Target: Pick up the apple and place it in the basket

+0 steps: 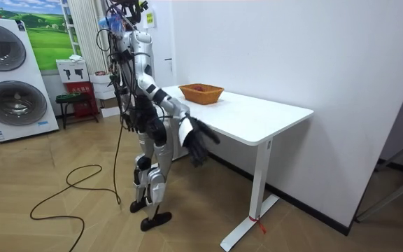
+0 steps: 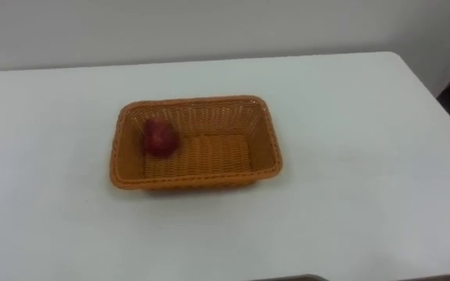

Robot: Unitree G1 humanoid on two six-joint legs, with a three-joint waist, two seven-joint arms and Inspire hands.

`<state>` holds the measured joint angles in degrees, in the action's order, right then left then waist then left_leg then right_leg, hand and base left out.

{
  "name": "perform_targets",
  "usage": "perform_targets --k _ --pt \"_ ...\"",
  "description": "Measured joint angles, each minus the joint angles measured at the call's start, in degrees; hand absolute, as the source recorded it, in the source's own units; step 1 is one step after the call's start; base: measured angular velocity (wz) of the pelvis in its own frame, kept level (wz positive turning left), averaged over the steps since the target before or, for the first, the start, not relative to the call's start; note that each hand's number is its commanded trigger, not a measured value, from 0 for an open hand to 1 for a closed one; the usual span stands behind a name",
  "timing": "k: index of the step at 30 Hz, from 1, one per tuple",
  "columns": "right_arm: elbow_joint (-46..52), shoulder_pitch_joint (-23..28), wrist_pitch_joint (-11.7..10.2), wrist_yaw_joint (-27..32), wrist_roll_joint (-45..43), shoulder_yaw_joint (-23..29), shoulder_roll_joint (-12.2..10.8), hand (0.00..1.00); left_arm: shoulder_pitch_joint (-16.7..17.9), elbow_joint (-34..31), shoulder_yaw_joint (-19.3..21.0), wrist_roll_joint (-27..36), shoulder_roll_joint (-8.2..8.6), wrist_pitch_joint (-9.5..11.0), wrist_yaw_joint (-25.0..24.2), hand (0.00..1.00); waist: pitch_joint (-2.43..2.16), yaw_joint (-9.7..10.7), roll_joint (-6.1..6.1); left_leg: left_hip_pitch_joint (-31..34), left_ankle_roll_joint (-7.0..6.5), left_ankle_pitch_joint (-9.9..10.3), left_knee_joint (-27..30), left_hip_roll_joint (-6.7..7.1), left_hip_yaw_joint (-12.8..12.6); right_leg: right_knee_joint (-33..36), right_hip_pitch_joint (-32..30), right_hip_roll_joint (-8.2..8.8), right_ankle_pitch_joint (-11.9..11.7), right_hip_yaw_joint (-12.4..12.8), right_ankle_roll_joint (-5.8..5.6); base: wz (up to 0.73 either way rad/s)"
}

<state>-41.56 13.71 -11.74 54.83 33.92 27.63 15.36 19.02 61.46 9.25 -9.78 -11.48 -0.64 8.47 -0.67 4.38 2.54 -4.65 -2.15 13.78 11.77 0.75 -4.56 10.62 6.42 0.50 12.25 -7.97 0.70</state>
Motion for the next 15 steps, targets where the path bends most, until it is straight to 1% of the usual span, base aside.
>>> perform_targets --k 2,3,4,5,6,7,9,11,12,14,15 --pt "-5.51 0.41 1.73 -1.83 3.07 -2.06 -1.85 0.00 -0.22 0.23 0.00 0.04 0.60 -0.51 -0.20 0.00 0.04 -0.17 -0.11 -0.11 0.00 0.00 0.03 0.04 -0.18 0.03 -0.04 0.02 0.00 0.21 0.00 -0.03" --pt "-6.51 0.57 1.90 -2.22 3.20 -2.62 -2.48 0.00 -0.21 0.22 0.00 0.05 0.74 -0.70 -0.20 0.00 0.04 -0.18 -0.10 -0.19 0.00 0.00 0.04 0.04 -0.21 0.06 0.00 0.03 0.00 0.25 0.00 -0.03" --pt "-8.81 0.65 1.94 -3.12 3.16 -3.53 -3.72 0.00 -0.21 0.28 0.00 0.05 1.04 -0.84 -0.21 0.00 0.06 -0.19 -0.07 -0.34 0.00 0.00 0.06 0.05 -0.18 0.05 0.07 0.05 0.00 0.30 0.00 0.00" --pt "-10.06 0.64 2.03 -3.51 3.08 -3.97 -4.18 0.00 -0.21 0.28 0.00 0.05 1.19 -0.87 -0.23 0.00 0.11 -0.20 -0.01 -0.46 -0.01 0.00 0.02 0.05 -0.19 0.06 0.08 0.07 0.00 0.40 0.00 -0.05" --pt "-12.01 0.30 3.02 -4.27 2.02 -4.13 -5.12 0.00 -0.27 0.37 0.00 0.03 1.42 -1.01 -0.28 0.00 0.25 -0.32 -0.19 -0.58 -0.03 -0.01 -0.01 0.02 -0.15 -0.03 0.25 0.11 0.01 0.54 0.00 -0.03" --pt "-14.34 0.36 3.37 -5.25 1.02 -5.57 -5.56 0.00 -0.34 0.39 0.00 0.04 1.52 -1.06 -0.30 0.00 0.31 -0.32 -0.20 -0.66 -0.05 -0.01 0.05 0.00 -0.13 -0.11 0.35 0.16 0.03 0.53 -0.02 0.00" --pt "-18.37 0.30 4.26 -7.61 -0.66 -8.19 -5.57 0.00 -0.38 0.37 0.00 -0.03 1.54 -1.05 -0.35 0.00 0.36 -0.44 -0.10 -0.70 -0.13 0.06 0.02 0.02 -0.10 -0.28 0.27 0.23 0.14 0.47 -0.13 0.00" --pt "-20.23 0.52 5.11 -9.71 -0.99 -9.74 -5.66 0.00 -0.45 0.46 0.01 -0.06 1.55 -1.21 -0.50 0.00 0.44 -1.06 -0.19 -0.79 -0.16 0.08 -0.14 0.02 -0.13 -0.83 0.33 0.16 0.14 0.57 -0.20 -0.03" --pt "-21.49 0.76 5.94 -11.56 -1.99 -11.17 -5.72 0.00 -0.58 0.49 0.11 -0.06 1.52 -1.53 -0.64 0.00 0.47 -1.70 -0.18 -0.99 -0.16 0.08 -0.29 0.03 -0.23 -0.77 0.37 0.13 0.13 0.90 -0.19 -0.05" --pt "-24.15 0.50 7.25 -16.54 -6.53 -14.43 -5.79 0.00 -0.62 0.64 0.07 -0.05 1.54 -1.85 -1.68 0.00 0.51 -2.23 -0.29 -1.01 -0.17 0.08 -0.25 0.01 -0.22 -0.77 0.46 0.06 0.11 1.22 -0.19 -0.02" --pt "-24.85 0.27 7.70 -17.72 -7.77 -15.49 -5.79 0.00 -0.70 0.71 0.04 -0.04 1.58 -1.90 -1.88 0.00 0.51 -2.52 -0.33 -1.01 -0.17 0.08 -0.25 -0.02 -0.28 -0.77 0.43 0.03 0.09 1.31 -0.17 -0.05"
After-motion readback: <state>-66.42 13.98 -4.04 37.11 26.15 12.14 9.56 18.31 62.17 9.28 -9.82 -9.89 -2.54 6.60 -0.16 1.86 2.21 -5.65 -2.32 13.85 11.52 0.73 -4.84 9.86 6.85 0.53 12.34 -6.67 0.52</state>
